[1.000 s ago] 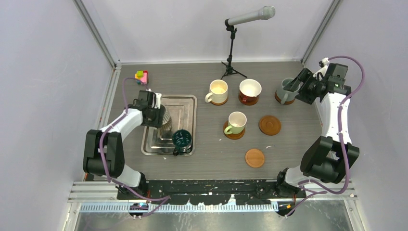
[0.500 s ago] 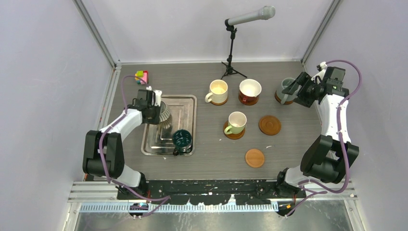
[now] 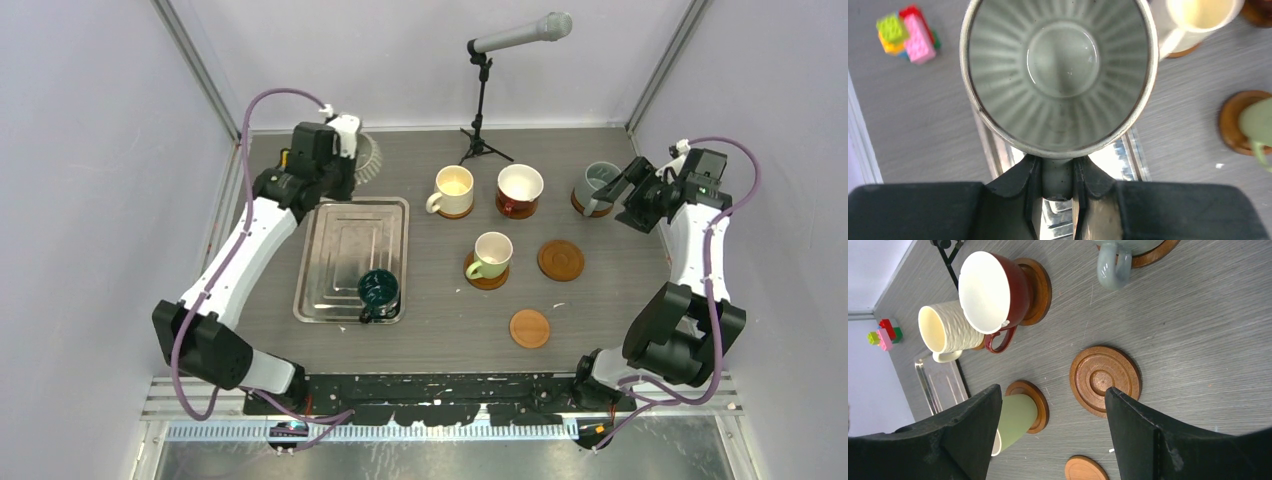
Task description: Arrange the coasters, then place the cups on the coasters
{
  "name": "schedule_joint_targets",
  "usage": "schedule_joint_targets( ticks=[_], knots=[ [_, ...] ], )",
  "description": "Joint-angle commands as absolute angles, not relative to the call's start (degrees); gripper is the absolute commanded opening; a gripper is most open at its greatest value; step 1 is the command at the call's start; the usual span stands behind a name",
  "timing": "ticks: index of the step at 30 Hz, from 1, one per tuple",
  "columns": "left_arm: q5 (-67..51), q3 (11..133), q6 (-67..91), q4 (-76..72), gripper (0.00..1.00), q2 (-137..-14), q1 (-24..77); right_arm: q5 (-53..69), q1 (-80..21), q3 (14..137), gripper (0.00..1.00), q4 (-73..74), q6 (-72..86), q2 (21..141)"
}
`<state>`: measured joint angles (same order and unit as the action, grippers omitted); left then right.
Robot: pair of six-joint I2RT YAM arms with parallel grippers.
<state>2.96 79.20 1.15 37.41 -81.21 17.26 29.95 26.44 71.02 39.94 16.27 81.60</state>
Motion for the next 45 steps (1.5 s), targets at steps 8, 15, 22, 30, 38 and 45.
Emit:
schedule_joint_targets(
  ticks=[8, 15, 22, 30, 38, 45],
  knots=[
    [13.5, 106.4, 3.7, 43.6, 0.00, -91.1, 40.9, 27.5, 29.4, 69.8, 0.80, 38.9, 20.8, 79.8],
    [16.9, 121.3, 2.9, 47.3, 0.00, -104.1, 53.4, 24.4, 31.3, 67.7, 0.80, 37.3, 20.2, 76.8],
    [16.7, 138.8, 9.8, 51.4, 0.00, -119.7, 60.9, 20.2, 32.6, 65.9, 0.80, 35.4, 20.6, 74.6],
    [20.9, 146.7, 15.1, 49.5, 0.00, -130.9, 67.8, 17.2, 33.4, 65.0, 0.80, 34.4, 21.9, 74.0],
    [24.1, 148.7, 18.2, 46.5, 0.00, -138.3, 68.7, 12.1, 33.7, 64.9, 0.81, 33.8, 23.5, 72.1],
    [22.0, 147.6, 18.9, 40.1, 0.00, -141.3, 68.4, 11.0, 33.8, 65.0, 0.81, 33.8, 24.2, 71.8]
  ],
)
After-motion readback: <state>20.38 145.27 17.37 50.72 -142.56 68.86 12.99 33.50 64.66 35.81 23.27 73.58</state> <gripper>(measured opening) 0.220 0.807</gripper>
